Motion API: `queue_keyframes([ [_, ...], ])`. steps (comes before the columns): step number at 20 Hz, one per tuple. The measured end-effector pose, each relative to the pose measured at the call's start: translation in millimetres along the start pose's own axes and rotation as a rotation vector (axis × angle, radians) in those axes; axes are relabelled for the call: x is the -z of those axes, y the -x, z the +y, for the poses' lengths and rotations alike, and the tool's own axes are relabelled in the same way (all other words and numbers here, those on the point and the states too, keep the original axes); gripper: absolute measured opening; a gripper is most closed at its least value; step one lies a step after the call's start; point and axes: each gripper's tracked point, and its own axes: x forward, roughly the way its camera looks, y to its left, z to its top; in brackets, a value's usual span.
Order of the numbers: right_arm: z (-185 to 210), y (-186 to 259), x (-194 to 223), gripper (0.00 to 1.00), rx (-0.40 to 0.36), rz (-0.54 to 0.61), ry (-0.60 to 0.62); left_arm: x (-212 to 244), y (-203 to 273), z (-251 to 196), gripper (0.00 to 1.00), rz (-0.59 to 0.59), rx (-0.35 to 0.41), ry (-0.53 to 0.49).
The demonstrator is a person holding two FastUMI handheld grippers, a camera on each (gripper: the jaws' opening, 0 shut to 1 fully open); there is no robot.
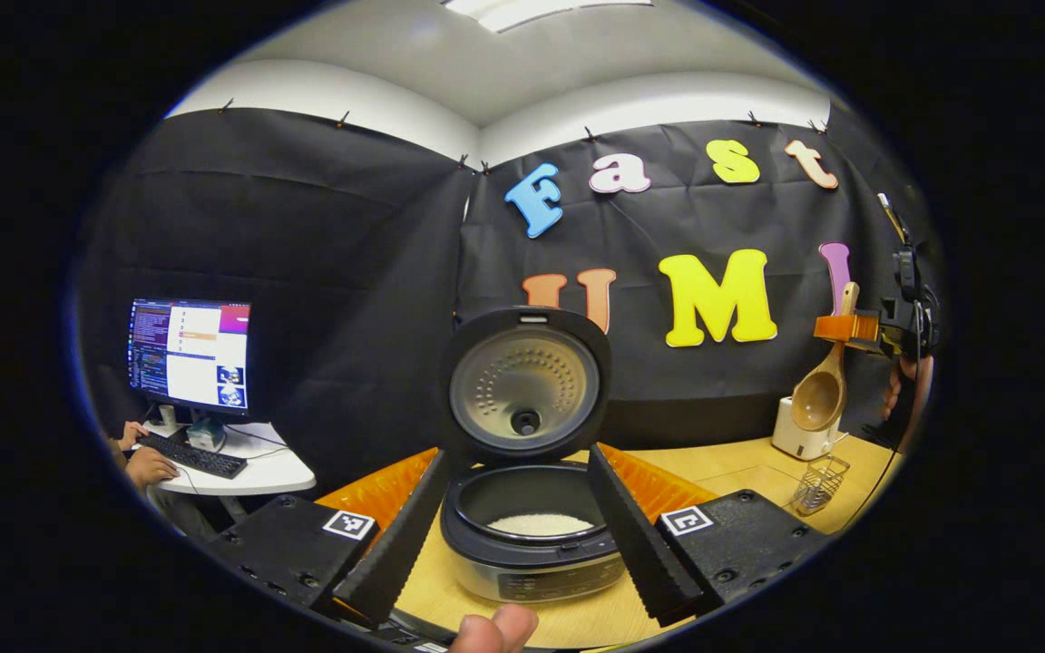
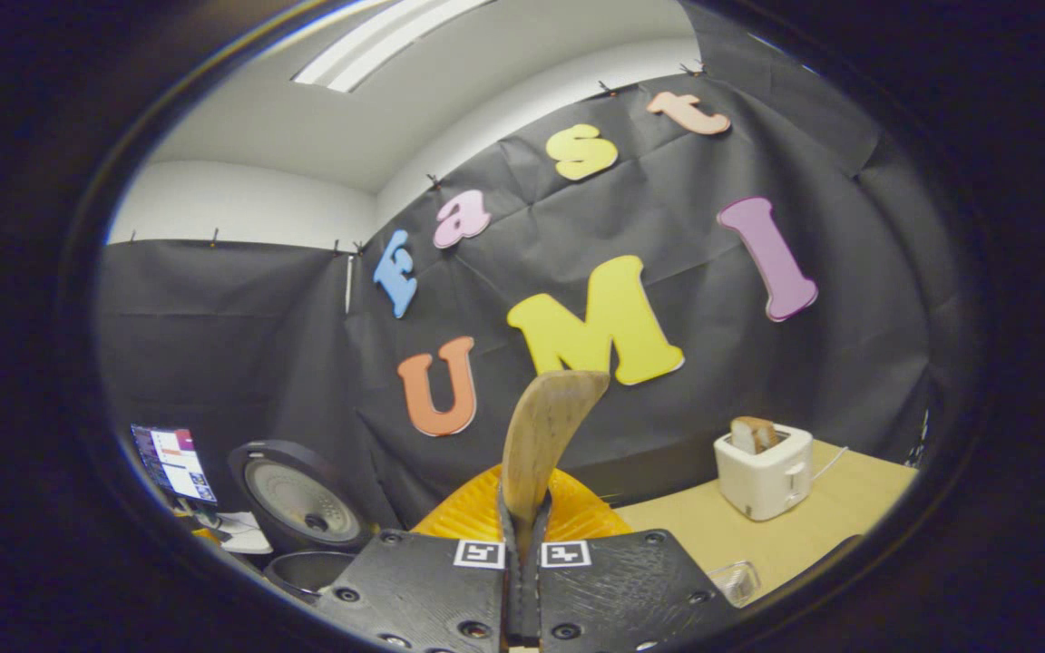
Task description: Close the left gripper, press the button to open the rice cooker; take a wooden spoon from the chopstick holder with the right hand, scoop a spoonful of rice and pour it into the rice cooker, then put the wooden spoon back into the chopstick holder.
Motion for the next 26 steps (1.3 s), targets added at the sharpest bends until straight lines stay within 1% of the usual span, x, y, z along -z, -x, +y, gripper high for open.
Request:
queue_keyframes([
  [2, -37.1, 3.0, -2.2, 0.00, 0.058, -0.003, 0.008, 2.7, -0.8, -2.8, 0.98, 0.010, 0.003, -0.004],
  [6, -93.3, 5.8, 4.3, 0.00, 0.154, -0.002, 0.000, 4.2, -2.6, -5.8, 0.99, 0.014, 0.000, -0.018],
  [10, -136.4, -1.6, 32.4, 0.00, 0.246, 0.027, 0.010, 2.4, 0.0, -12.0, 0.98, 0.012, 0.017, -0.012],
  [13, -151.0, -9.7, 56.6, 0.00, 0.271, 0.055, 0.007, 3.1, 0.8, -11.3, 0.98, 0.019, 0.020, -0.009],
  [17, -160.3, -17.4, 80.1, 0.00, 0.288, 0.078, 0.017, 1.4, 1.6, -7.5, 0.98, 0.015, 0.016, -0.012],
  [20, -171.0, -22.5, 100.1, 0.00, 0.317, 0.103, 0.042, 3.3, 1.1, -5.2, 0.98, 0.021, 0.017, -0.011],
  [26, -182.0, -25.1, 131.8, 0.00, 0.330, 0.138, 0.022, 1.9, 1.5, -1.1, 0.98, 0.027, 0.011, 0.006],
])
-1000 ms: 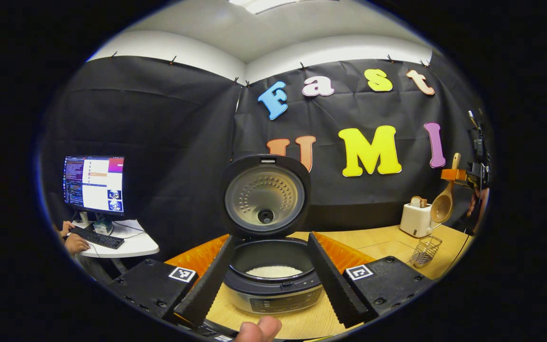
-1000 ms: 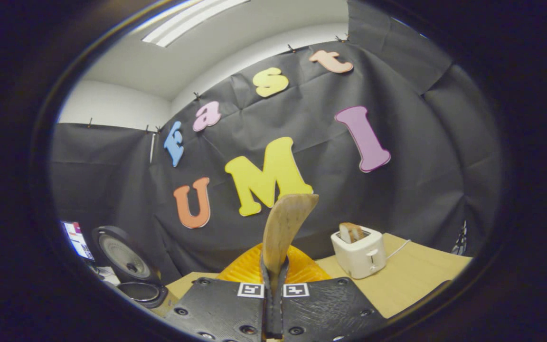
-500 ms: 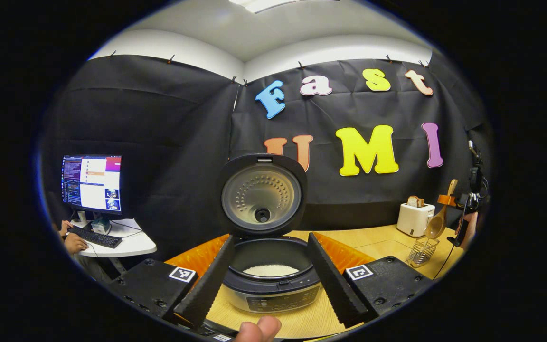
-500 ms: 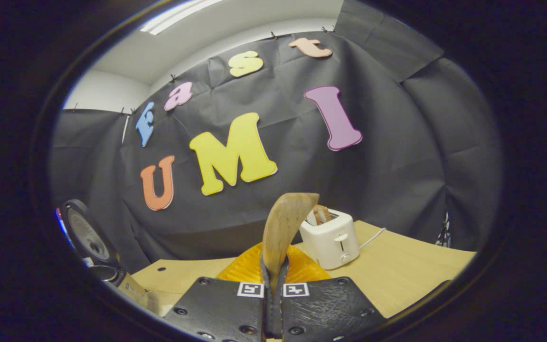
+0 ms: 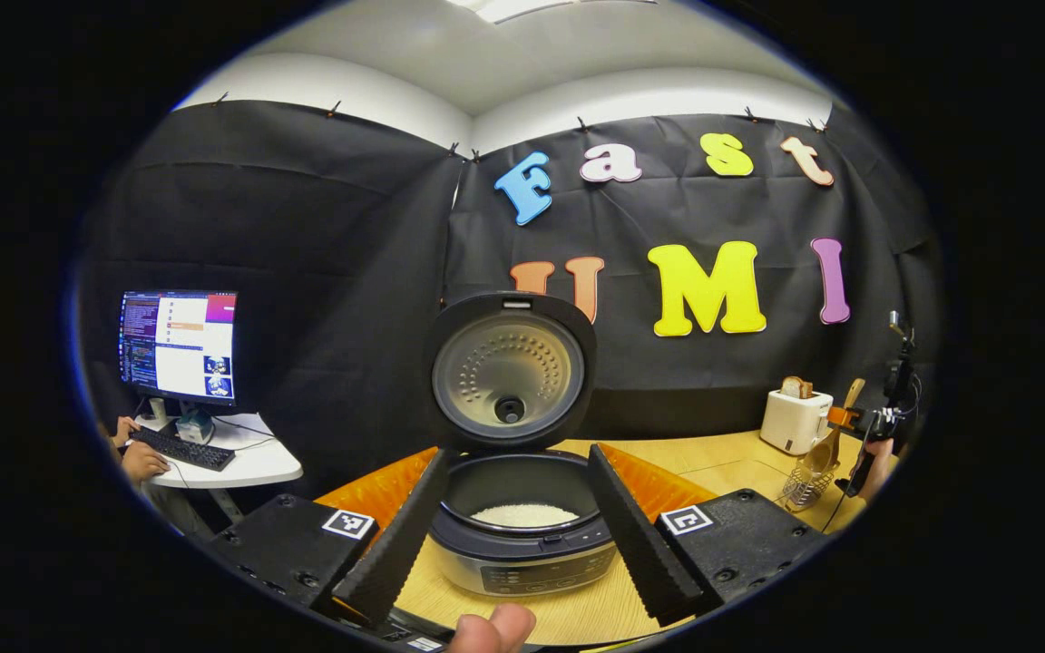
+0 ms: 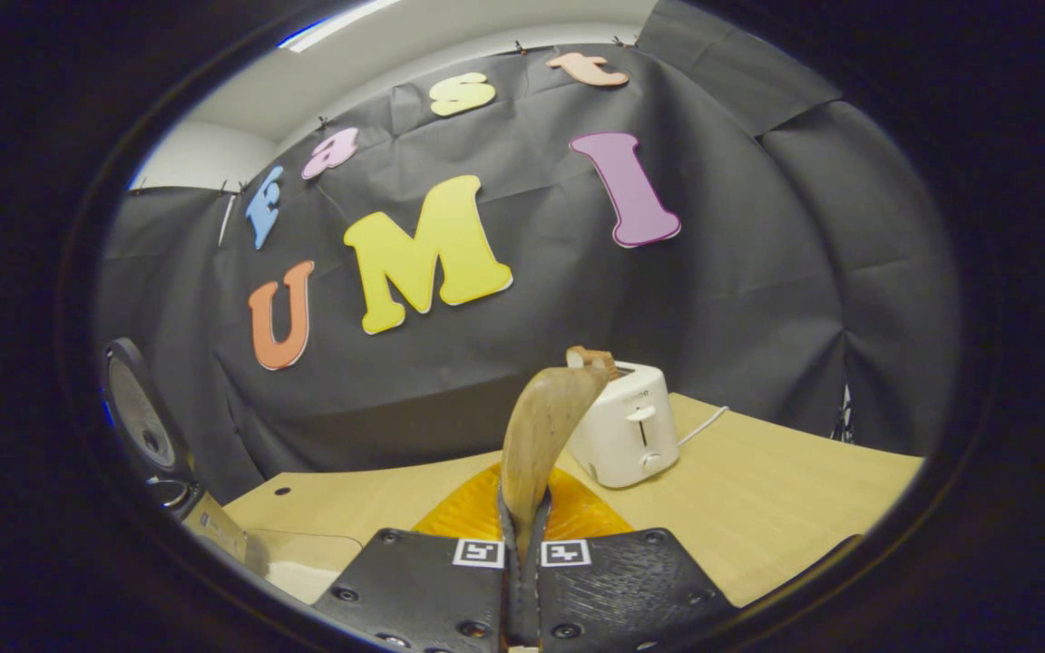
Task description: Close the left gripper, press the button to open the rice cooker; take a wooden spoon from the chopstick holder with the right hand, scoop a spoonful of rice and pour it into the rice cooker, then put the wooden spoon back into the chopstick holder.
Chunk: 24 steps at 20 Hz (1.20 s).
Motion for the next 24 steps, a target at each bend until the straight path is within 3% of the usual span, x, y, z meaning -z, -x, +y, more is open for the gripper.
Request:
queue_keyframes([
  [5, 2.7, -1.5, 11.8, 0.02, -0.006, 0.004, 0.010, 3.1, -0.7, 6.8, 0.99, 0.005, -0.007, -0.027],
  [6, 4.7, -1.3, 14.7, 0.02, -0.010, 0.006, 0.007, 3.9, -0.7, 6.8, 0.94, 0.008, -0.007, -0.021],
  [7, 5.5, -1.2, 18.0, 0.05, -0.008, 0.011, 0.005, 3.0, -0.1, 5.1, 0.98, 0.008, -0.004, -0.014],
  [12, 8.7, 0.4, 22.3, 0.07, -0.030, 0.022, -0.018, -0.7, 2.0, 7.3, 0.98, 0.001, 0.002, 0.000],
  [14, 4.5, 4.1, 11.8, 0.13, -0.025, -0.015, -0.007, -2.7, 3.8, 7.1, 0.98, -0.004, 0.002, 0.005],
  [15, 1.7, 5.5, 8.9, 0.17, -0.022, -0.023, -0.001, -3.4, 3.9, 7.1, 0.98, -0.007, 0.003, 0.008],
  [17, -9.7, 10.0, 7.8, 0.40, 0.000, -0.029, -0.006, -4.4, 4.1, 6.6, 0.98, -0.010, 0.007, 0.012],
  [18, -15.5, 11.5, 8.6, 0.45, 0.009, -0.030, -0.014, -5.9, 4.8, 6.1, 0.98, -0.012, 0.006, 0.014],
  [21, -30.1, 15.8, 5.4, 0.80, 0.040, -0.037, -0.011, -7.6, 6.0, 1.7, 0.98, -0.016, 0.015, 0.019],
  [24, -46.4, 25.3, -1.5, 0.92, 0.068, -0.054, 0.012, -8.3, 7.3, -1.4, 0.98, -0.019, 0.017, 0.023],
])
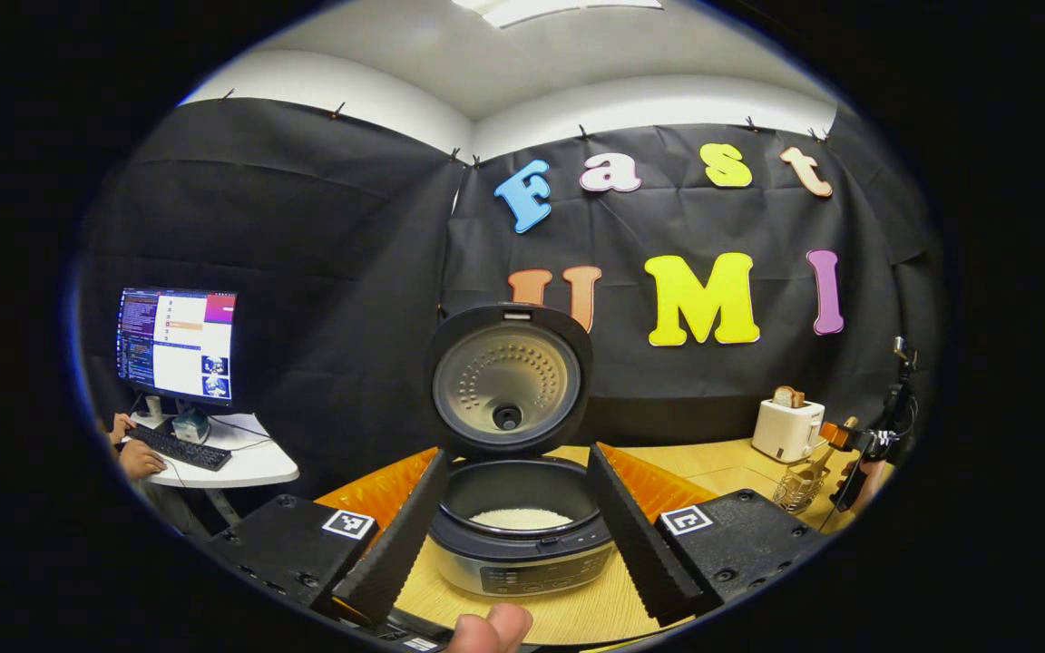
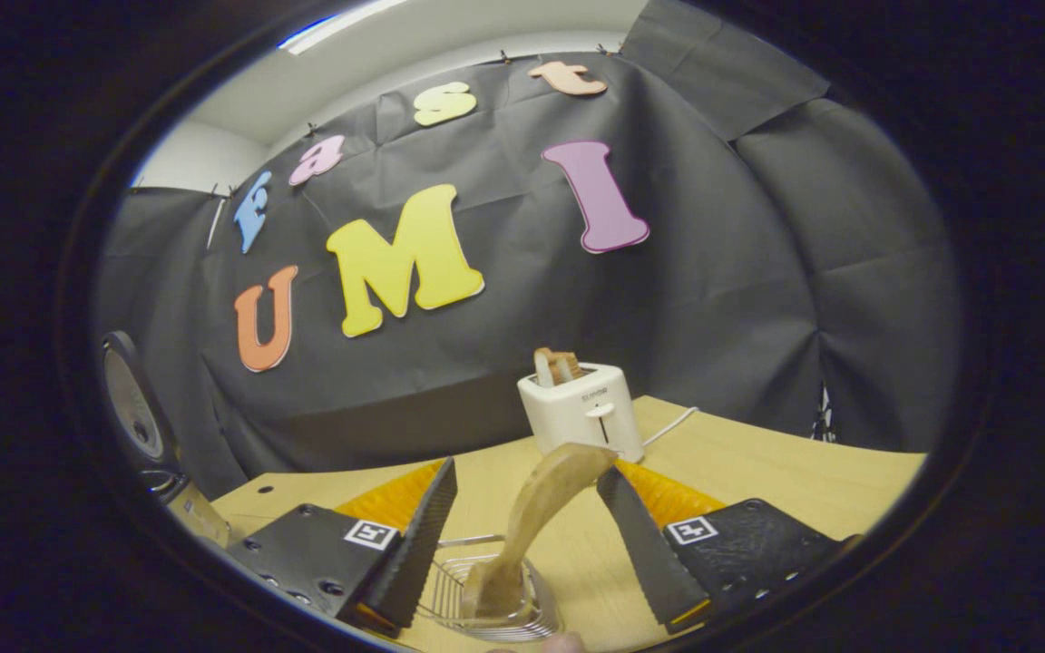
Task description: Close the left gripper, press the button to open the rice cooker; take a wooden spoon from the chopstick holder with the right hand, scoop a spoonful of rice and pour it into the rice cooker, then put the wooden spoon back into the chopstick holder.
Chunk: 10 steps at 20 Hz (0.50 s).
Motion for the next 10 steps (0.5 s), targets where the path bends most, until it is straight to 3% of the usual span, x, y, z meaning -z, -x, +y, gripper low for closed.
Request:
queue_keyframes([
  [1, -5.8, 2.9, -3.1, 0.88, 0.007, -0.008, 0.003, 0.0, 0.5, -1.7, 0.98, 0.001, 0.001, 0.004],
  [3, -12.5, 12.9, -7.3, 0.94, 0.006, -0.015, 0.010, -0.8, 0.8, -1.2, 0.98, -0.002, -0.018, 0.005],
  [4, -18.7, 19.3, -9.1, 0.88, 0.011, -0.017, 0.023, -2.2, 1.1, -0.2, 0.98, -0.006, -0.035, 0.001],
  [7, -26.2, 44.5, -23.2, 0.94, 0.006, -0.061, 0.059, -5.5, -1.8, -13.3, 0.98, -0.032, -0.035, 0.004],
  [8, -27.6, 52.9, -23.3, 0.88, 0.009, -0.065, 0.084, -5.4, -2.7, -16.0, 0.98, -0.034, -0.039, 0.004],
  [9, -31.8, 61.8, -22.9, 0.94, 0.023, -0.068, 0.124, -5.1, -4.4, -17.2, 0.98, -0.035, -0.047, 0.008],
  [10, -30.9, 67.6, -23.7, 0.94, 0.025, -0.071, 0.146, -5.9, -7.1, -22.7, 0.94, -0.024, -0.042, 0.013],
])
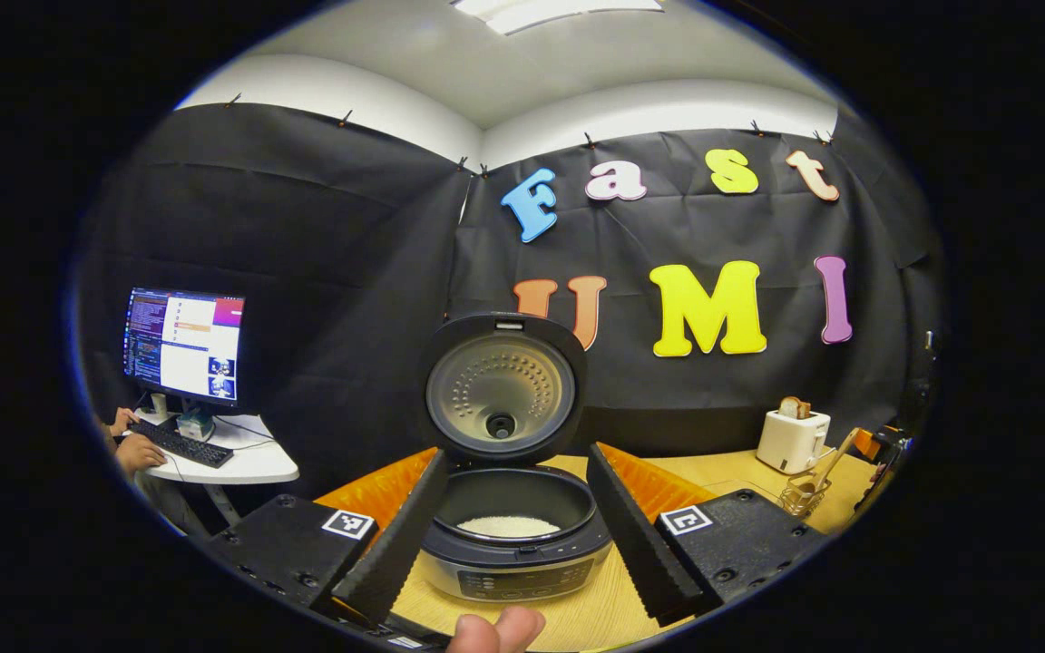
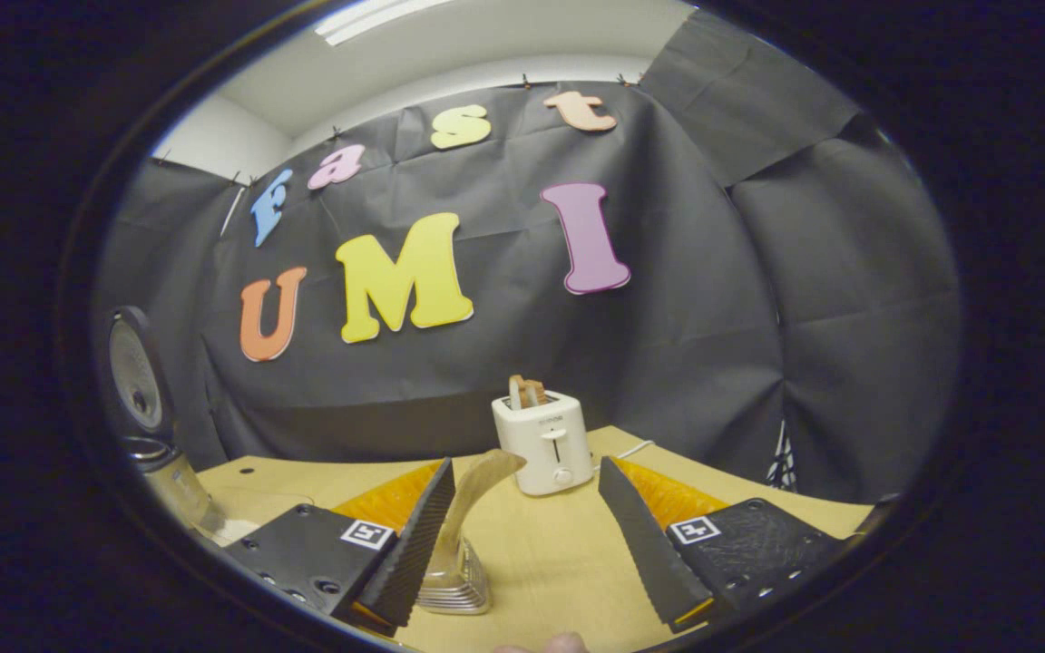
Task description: Close the left gripper, press the button to open the rice cooker; take a wooden spoon from the chopstick holder with the right hand, scoop a spoonful of rice and pour it into the rice cooker, then put the wooden spoon back into the chopstick holder.
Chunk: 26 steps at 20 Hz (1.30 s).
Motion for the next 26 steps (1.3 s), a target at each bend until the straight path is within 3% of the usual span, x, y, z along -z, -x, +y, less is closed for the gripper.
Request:
queue_keyframes([
  [1, 6.6, 8.9, -5.0, 0.94, -0.018, -0.007, 0.017, -5.3, -3.0, -8.7, 0.98, 0.002, 0.013, -0.002],
  [6, 22.3, 34.5, -21.8, 0.98, -0.069, -0.045, 0.059, -54.3, -18.5, -19.9, 0.98, -0.027, 0.003, -0.059],
  [10, 21.3, 47.3, -33.8, 0.96, -0.099, -0.070, 0.085, -83.7, -39.2, -30.0, 0.98, -0.015, 0.010, -0.083],
  [11, 19.0, 51.2, -39.3, 0.92, -0.098, -0.086, 0.088, -88.9, -45.1, -31.8, 0.98, -0.010, 0.011, -0.084],
  [13, 25.7, 61.4, -42.1, 0.93, -0.146, -0.084, 0.049, -101.0, -58.7, -32.6, 0.98, 0.007, 0.006, -0.097],
  [17, 26.7, 69.7, -46.8, 0.96, -0.188, -0.082, 0.022, -124.6, -92.6, -28.2, 0.98, 0.025, -0.018, -0.111],
  [22, 50.3, 80.7, -34.4, 0.96, -0.242, -0.091, 0.062, -156.1, -150.4, 5.2, 0.98, 0.039, -0.105, -0.138],
  [23, 57.9, 82.0, -27.7, 0.91, -0.260, -0.079, 0.076, -156.6, -159.1, 9.6, 0.98, 0.054, -0.115, -0.140],
  [24, 62.1, 81.6, -22.0, 0.96, -0.273, -0.070, 0.099, -157.2, -168.2, 14.8, 0.99, 0.069, -0.125, -0.140],
  [26, 69.1, 81.4, -14.8, 0.96, -0.282, -0.057, 0.134, -158.8, -188.8, 16.1, 0.98, 0.092, -0.103, -0.135],
])
